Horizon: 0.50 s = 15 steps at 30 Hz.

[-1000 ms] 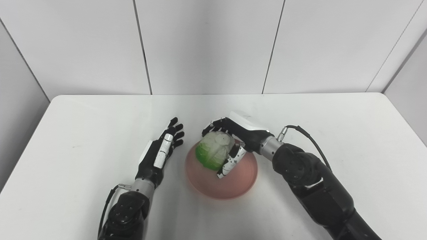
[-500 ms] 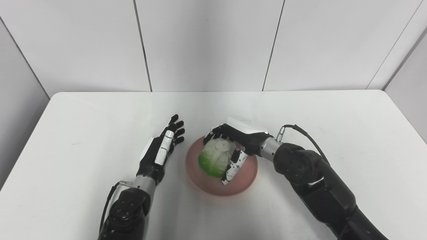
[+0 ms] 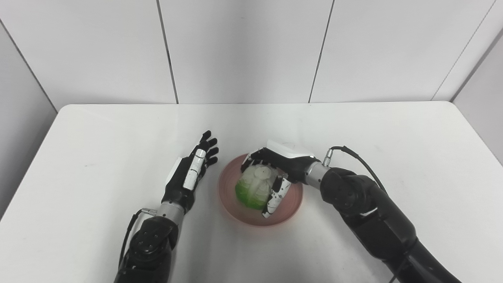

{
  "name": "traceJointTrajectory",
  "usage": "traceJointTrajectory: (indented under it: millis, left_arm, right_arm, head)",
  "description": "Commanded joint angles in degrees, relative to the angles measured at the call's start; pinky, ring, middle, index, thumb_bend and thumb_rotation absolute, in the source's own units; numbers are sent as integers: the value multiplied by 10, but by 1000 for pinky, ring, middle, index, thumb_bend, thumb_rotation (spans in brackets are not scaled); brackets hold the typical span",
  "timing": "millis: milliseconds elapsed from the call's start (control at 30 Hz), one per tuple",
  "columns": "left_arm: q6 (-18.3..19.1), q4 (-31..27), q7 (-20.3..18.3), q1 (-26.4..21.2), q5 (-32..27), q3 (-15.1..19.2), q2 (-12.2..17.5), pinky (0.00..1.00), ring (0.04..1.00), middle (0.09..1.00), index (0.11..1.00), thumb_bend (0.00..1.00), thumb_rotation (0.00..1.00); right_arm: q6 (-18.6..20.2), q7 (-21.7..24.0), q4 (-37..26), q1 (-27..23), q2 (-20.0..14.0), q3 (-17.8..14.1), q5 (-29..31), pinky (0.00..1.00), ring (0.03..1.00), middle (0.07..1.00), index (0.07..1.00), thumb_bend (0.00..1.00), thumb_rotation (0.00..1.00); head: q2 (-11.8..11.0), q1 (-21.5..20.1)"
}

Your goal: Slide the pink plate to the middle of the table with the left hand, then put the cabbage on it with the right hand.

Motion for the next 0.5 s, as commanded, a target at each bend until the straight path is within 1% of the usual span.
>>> traceJointTrajectory:
  millis: [0, 167, 233, 367, 400, 433, 467]
  left_arm:
    - [29, 7, -17, 0, 9, -18, -9, 912, 937, 957, 965, 683, 1000]
    - [38, 2, -18, 1, 7, -18, -9, 915, 939, 958, 966, 681, 1000]
    - [38, 1, -17, 1, 8, -18, -9, 916, 940, 960, 968, 667, 1000]
    - [31, 5, -22, 0, 5, -18, -7, 910, 942, 961, 969, 676, 1000]
    - [28, 7, -23, 0, 3, -17, -8, 912, 945, 964, 972, 670, 1000]
    - [32, 5, -22, 0, 1, -16, -9, 914, 946, 965, 973, 667, 1000]
    - [36, 4, -21, 0, -1, -15, -11, 914, 946, 965, 974, 667, 1000]
  right_arm:
    - [-15, -9, -8, -10, -1, -2, -4, 459, 483, 468, 511, 526, 0]
    - [-9, -8, -9, -8, 1, -3, -5, 464, 509, 470, 522, 525, 0]
    - [-8, -9, -11, -8, 0, -2, -8, 482, 525, 473, 523, 525, 0]
    - [-15, -16, -11, -6, 0, 0, -15, 536, 563, 478, 519, 526, 0]
    - [-16, -18, -11, -5, 0, 1, -16, 557, 591, 576, 505, 522, 77]
    - [-15, -18, -13, -5, -2, 4, -25, 586, 639, 653, 597, 655, 72]
    - [-14, -18, -14, -6, -3, 7, -31, 591, 648, 664, 618, 683, 66]
  head:
    - [0, 1]
    - [0, 1]
    - [1, 1]
    - [1, 1]
    - [1, 1]
    - [1, 1]
    - [1, 1]
